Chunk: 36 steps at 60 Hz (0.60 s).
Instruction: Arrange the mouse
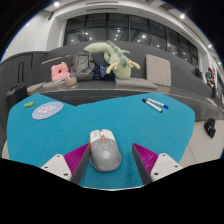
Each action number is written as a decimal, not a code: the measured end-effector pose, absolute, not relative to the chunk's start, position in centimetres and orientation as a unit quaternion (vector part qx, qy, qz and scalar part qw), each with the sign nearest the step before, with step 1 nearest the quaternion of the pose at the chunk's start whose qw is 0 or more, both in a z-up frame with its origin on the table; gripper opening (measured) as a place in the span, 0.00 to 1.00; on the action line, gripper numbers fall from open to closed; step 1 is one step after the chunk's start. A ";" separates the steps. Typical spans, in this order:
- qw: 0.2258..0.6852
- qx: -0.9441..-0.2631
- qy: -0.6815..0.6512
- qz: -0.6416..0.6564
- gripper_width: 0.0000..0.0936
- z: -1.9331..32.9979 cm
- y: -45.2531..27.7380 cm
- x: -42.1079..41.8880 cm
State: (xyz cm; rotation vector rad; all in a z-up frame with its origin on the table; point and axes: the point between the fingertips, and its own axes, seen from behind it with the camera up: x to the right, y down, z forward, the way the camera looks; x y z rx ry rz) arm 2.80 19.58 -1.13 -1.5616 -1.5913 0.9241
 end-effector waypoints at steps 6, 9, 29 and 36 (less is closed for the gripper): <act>0.355 -0.610 -0.612 0.357 0.91 -1.2 20.0 1.5; 0.355 -0.612 -0.611 0.356 0.91 -1.3 20.2 1.0; 0.307 -0.604 -0.639 0.364 0.49 -2.1 18.3 0.1; 0.320 -0.601 -0.641 0.354 0.37 -2.0 18.1 -0.2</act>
